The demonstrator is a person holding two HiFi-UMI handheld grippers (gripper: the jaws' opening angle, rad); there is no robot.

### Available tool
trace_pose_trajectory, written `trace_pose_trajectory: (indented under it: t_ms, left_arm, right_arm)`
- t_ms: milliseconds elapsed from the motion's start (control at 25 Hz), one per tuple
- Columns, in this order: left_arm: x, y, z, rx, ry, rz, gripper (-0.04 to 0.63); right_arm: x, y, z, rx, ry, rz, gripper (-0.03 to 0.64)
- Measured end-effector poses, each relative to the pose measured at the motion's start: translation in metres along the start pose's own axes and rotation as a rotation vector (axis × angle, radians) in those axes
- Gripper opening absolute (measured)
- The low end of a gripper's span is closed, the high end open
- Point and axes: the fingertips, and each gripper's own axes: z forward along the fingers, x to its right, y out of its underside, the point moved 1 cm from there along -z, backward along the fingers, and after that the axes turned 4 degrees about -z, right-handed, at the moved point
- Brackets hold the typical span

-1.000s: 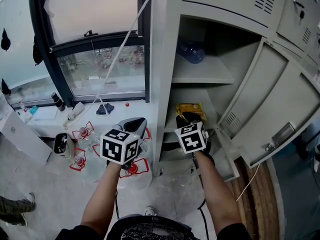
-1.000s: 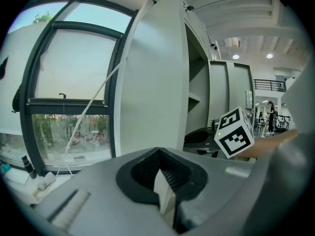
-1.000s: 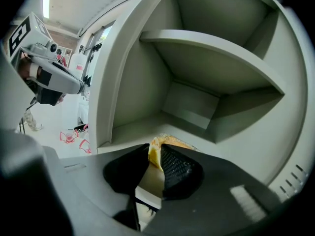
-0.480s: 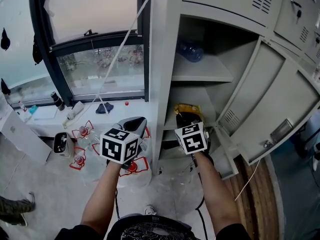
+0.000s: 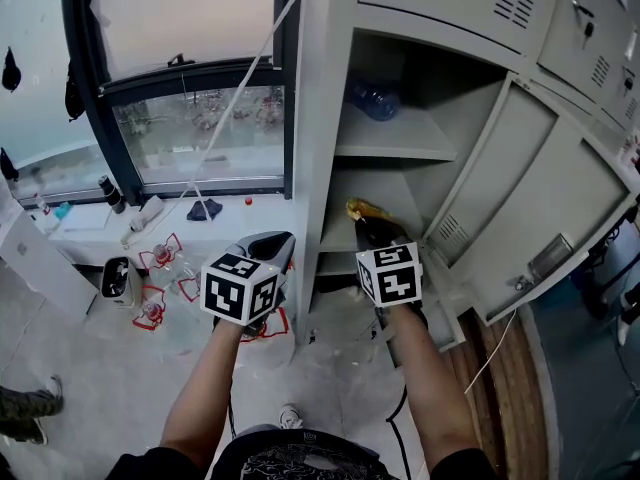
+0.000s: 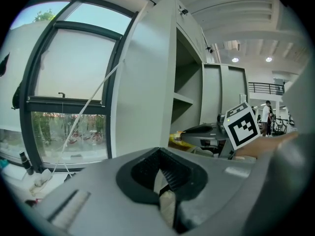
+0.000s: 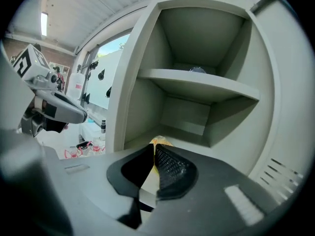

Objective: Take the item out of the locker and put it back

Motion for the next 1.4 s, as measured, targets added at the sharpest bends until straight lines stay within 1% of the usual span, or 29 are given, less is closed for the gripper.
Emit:
trace_pose_trajectory:
  t_ms: [520,1000,1400]
  left_arm:
    - [0.039,0.012,-0.016,0.008,-0.031,-0.034,0.002]
    - [0.089,0.025,-0.032,0.023,-0.053,-0.045,0.002]
    - [0.117,0.04,-0.055,0.025,-0.116,-0.045,0.002]
  right_arm:
    - [0.022,-0.012,-0.05,0.09,-0.009,0.108,0.032]
    - [0.031,-0.005,-0.109,0.147,-0.037,0.149,0.032]
    - [0.032,0.005,-0.148,0.18,-0.069,0.172,0.032]
